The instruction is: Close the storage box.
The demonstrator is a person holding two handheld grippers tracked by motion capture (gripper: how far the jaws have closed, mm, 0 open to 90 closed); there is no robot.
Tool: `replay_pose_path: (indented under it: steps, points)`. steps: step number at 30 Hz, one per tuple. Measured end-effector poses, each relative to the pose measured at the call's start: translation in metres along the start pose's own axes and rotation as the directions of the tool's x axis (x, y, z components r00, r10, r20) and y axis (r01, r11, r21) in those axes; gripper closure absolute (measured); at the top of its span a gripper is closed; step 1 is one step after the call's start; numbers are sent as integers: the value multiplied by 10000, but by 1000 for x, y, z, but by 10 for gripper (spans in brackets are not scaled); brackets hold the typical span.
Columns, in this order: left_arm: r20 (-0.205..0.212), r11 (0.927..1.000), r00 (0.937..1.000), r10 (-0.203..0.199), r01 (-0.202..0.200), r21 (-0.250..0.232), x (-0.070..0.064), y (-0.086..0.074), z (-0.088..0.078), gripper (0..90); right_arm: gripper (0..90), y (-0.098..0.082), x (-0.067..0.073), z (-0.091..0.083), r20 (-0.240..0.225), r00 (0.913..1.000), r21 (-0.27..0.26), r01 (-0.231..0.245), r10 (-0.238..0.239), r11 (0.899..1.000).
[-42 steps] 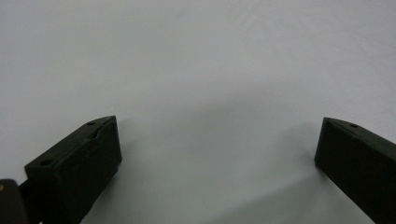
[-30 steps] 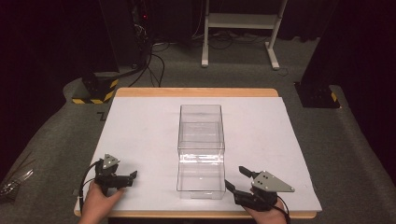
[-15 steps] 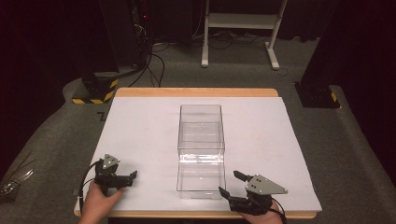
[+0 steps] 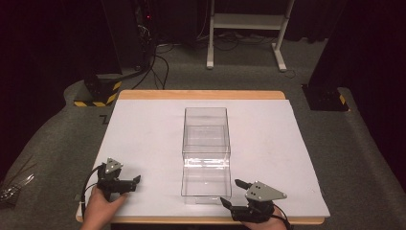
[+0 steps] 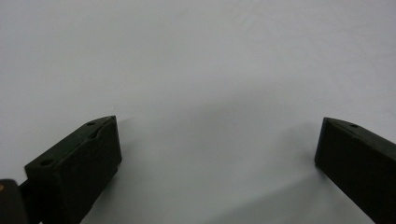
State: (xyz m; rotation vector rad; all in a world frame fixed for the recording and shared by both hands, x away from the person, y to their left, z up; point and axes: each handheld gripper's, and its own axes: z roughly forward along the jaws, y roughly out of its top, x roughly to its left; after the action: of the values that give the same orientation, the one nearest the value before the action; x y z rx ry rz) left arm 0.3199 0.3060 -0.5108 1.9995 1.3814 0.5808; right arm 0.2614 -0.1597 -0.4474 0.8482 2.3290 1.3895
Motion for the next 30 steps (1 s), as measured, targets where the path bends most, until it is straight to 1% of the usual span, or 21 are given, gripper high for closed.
replay_pose_path:
  steps: [5,6,13,20,25,30]
  points:
    - [1,10000,10000,9,-9,-4,0,0,0,6,242,-2,-1,3,-55,10000,193,71,-70,9998]
    - [1,10000,10000,8,-8,-5,0,0,0,6,242,-3,-2,4,-43,9999,297,124,-123,9995]
    - [2,10000,10000,13,-13,-5,0,0,0,6,244,-5,-1,8,-28,9998,467,178,-177,9988]
    - [1,10000,10000,14,-14,-4,0,0,0,6,272,-5,-1,8,106,9997,470,193,-199,9987]
    - [4,10000,10000,11,-11,-1,0,0,0,6,291,-5,0,8,151,9993,434,329,-335,9985]
    - [5,10000,10000,10,-10,-2,0,0,0,6,298,-4,-2,7,334,9991,332,268,-279,9991]
